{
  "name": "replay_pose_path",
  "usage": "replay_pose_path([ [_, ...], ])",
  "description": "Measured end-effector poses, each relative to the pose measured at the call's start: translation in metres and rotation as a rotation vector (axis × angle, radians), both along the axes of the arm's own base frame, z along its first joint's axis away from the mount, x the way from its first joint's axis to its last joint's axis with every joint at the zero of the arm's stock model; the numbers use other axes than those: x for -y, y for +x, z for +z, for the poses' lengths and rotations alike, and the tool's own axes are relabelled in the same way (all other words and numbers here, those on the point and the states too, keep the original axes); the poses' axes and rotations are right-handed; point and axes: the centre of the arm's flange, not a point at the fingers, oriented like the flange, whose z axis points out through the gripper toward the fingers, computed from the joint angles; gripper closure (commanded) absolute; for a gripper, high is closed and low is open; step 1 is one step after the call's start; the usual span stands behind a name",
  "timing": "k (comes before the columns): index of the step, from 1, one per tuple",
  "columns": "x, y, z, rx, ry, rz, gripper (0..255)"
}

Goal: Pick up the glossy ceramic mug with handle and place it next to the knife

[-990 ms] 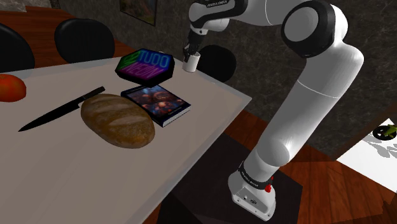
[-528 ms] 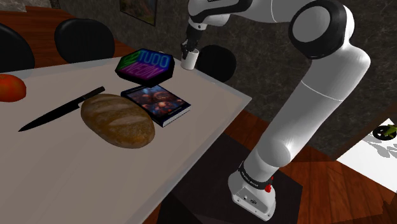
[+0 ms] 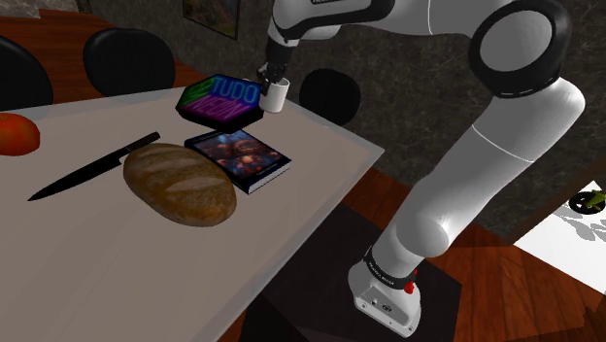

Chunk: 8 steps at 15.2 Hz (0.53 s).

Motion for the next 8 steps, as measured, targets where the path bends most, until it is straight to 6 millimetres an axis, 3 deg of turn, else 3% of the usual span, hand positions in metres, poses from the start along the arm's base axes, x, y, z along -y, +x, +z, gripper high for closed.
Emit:
replay_pose_path([
  [8,-0.106,-0.015,0.0,0.0,0.0,0.0,255],
])
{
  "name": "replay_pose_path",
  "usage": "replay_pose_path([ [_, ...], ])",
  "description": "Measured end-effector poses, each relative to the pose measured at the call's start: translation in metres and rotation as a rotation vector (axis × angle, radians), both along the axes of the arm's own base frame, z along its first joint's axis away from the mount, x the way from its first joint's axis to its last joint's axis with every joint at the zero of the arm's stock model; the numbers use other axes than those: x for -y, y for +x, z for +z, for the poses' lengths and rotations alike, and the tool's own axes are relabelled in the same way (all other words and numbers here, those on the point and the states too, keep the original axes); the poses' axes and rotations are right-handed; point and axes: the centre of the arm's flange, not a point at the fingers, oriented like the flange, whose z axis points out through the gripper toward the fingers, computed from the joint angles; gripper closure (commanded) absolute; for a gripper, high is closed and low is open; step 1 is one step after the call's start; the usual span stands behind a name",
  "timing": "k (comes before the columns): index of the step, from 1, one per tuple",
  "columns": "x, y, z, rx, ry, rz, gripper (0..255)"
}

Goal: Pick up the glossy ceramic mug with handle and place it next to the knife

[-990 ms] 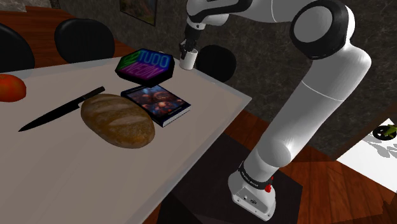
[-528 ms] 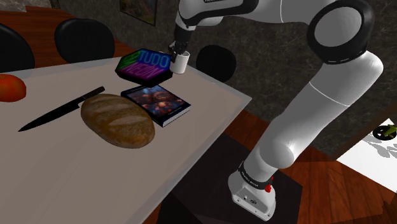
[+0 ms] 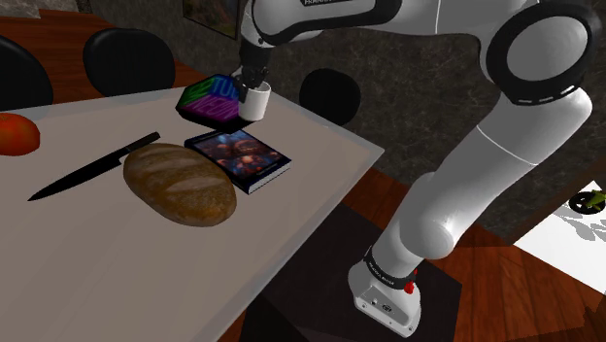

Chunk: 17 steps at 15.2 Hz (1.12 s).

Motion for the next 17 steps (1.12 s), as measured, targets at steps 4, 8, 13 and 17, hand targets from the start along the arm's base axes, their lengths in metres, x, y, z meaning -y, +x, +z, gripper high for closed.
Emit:
replay_pose_path([
  [4,-0.049,-0.006,-0.002,0.0,0.0,0.0,255],
  [8,-0.105,-0.013,0.0,0.0,0.0,0.0,255],
  [13,-0.173,-0.024,-0.001,0.0,0.0,0.0,255],
  [17,-0.223,-0.033,-0.001,0.0,0.0,0.0,255],
])
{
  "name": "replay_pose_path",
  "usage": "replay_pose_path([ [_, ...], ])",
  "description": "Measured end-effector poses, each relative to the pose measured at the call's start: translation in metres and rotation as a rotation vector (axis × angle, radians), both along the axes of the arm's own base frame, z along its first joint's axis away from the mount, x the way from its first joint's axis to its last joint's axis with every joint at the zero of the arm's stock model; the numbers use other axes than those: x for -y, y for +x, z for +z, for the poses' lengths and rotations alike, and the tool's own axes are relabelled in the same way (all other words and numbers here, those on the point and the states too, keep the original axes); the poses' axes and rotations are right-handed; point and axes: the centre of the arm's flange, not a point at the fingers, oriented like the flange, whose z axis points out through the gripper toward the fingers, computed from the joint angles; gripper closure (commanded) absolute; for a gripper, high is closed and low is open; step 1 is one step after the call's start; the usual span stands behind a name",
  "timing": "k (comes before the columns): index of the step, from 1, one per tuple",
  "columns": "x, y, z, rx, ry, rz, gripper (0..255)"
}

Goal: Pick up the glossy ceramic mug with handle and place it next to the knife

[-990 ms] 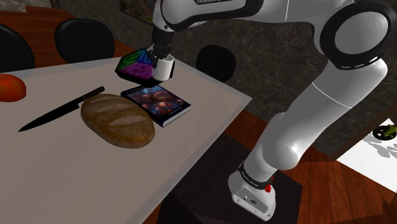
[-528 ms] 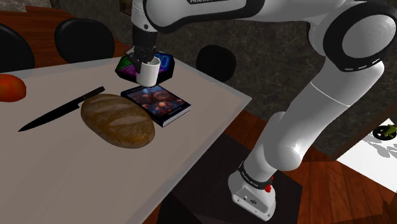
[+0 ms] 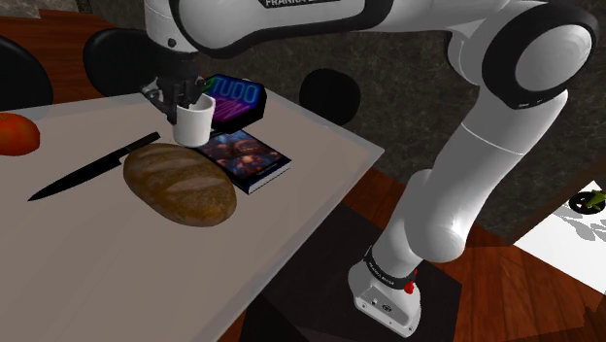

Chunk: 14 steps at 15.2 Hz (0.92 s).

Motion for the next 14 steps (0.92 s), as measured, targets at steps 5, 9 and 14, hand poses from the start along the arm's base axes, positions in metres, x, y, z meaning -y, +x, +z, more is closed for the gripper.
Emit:
replay_pose_path([
  [5,-0.063,-0.012,0.001,0.0,0.0,0.0,255],
  [9,-0.117,-0.015,-0.002,0.0,0.0,0.001,255],
  [14,-0.182,-0.024,0.001,0.0,0.0,0.0,255],
])
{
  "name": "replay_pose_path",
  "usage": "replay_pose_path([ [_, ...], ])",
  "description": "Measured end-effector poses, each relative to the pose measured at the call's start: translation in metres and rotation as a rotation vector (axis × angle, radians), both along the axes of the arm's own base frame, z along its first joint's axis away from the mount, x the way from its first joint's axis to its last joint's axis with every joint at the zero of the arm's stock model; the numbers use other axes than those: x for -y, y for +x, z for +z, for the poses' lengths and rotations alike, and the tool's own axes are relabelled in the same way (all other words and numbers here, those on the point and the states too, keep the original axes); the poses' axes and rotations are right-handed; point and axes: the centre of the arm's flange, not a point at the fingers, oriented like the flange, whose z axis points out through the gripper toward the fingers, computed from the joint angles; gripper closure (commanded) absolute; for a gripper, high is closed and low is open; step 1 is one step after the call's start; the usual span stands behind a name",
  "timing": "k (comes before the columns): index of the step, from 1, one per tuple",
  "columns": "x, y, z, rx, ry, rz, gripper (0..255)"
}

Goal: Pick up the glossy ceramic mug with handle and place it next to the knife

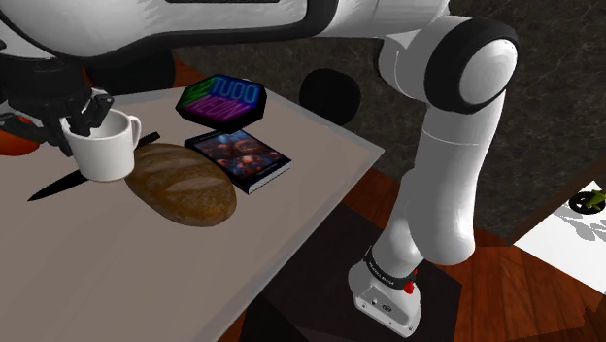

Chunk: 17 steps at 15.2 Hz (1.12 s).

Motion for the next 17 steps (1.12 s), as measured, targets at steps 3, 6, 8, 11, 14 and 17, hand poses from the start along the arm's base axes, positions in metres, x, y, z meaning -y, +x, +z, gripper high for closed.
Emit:
replay_pose_path([
  [3,-0.041,-0.006,-0.003,0.0,0.001,0.0,255],
  [6,-0.049,-0.009,-0.017,0.0,0.0,-0.001,255],
  [8,-0.05,-0.009,-0.027,0.0,0.0,-0.002,255],
  [11,-0.051,-0.01,-0.043,0.0,0.0,-0.002,255],
  [14,-0.05,-0.009,-0.059,0.0,0.0,-0.002,255],
  [17,-0.052,-0.01,-0.075,0.0,0.0,-0.002,255],
])
